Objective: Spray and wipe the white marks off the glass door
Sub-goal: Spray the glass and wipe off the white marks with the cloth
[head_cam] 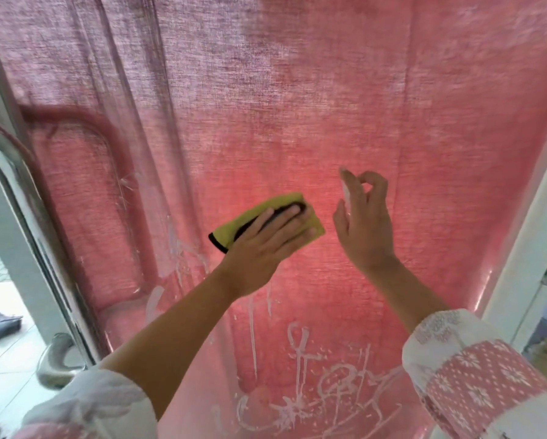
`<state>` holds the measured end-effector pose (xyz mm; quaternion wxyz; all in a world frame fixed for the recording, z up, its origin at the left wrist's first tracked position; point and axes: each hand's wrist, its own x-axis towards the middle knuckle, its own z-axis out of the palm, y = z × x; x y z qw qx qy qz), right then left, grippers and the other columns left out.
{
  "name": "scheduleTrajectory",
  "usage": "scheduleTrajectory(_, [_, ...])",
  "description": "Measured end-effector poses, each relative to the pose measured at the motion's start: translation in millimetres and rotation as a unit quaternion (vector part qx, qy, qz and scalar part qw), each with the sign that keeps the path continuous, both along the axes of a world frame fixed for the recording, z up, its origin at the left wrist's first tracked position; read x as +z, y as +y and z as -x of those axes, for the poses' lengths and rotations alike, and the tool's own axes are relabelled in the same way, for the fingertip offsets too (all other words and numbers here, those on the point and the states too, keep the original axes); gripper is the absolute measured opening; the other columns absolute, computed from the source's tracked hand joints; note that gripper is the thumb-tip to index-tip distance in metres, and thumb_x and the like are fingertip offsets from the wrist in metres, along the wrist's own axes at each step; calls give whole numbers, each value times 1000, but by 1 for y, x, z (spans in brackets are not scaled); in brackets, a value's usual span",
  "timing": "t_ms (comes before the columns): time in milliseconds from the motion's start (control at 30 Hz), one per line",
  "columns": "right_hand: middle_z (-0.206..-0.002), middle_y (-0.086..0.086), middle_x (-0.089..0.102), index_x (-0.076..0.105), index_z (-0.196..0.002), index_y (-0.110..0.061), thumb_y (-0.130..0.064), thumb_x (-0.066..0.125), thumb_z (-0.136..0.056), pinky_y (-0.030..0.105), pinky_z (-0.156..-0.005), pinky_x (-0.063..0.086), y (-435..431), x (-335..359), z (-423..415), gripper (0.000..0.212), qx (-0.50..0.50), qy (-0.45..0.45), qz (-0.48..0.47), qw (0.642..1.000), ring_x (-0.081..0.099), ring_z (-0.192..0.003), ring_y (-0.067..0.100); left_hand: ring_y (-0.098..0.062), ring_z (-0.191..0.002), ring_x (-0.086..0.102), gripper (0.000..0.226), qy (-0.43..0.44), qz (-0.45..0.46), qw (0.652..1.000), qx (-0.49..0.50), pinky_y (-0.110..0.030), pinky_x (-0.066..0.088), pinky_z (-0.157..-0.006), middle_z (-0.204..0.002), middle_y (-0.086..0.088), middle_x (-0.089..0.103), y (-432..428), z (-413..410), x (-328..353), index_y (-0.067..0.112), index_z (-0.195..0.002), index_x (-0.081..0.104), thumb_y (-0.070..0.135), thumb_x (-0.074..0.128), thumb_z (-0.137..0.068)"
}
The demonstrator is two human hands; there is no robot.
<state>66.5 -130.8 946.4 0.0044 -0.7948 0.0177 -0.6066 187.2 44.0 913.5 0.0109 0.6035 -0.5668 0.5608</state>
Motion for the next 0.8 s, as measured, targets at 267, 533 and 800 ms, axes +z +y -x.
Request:
scheduleTrajectory(267, [-123, 6, 28, 32, -137, -20, 0, 54, -90, 18, -61, 39, -4, 0, 2, 56, 24, 11, 1, 1000, 45, -76, 16, -29, -146, 15, 62, 127, 224, 966, 6, -50, 4, -119, -155, -13, 22, -26, 20, 43, 12, -147, 34, -1, 57, -91])
scheduleTrajectory(533, [-125, 6, 28, 32, -138, -21, 1, 54, -90, 21, -62, 48, -10, -1, 6, 57, 62, 28, 13, 998, 50, -79, 20, -25, -148, 9, 78, -16, -40, 998, 38, -45, 0, -121, -160, -5, 12, -10, 5, -48, 18, -152, 24, -11, 33, -80])
scheduleTrajectory(800, [-124, -1, 23, 32, -136, -23, 1, 56, -88, 24, -57, 54, 13, 1, 4, 59, 90, 9, -71, 993, 38, -91, 5, -27, -148, 6, 77, 106, 137, 984, 29, -50, 4, -119, -160, -8, 7, 18, -5, 13, 15, -150, 25, -7, 56, -83])
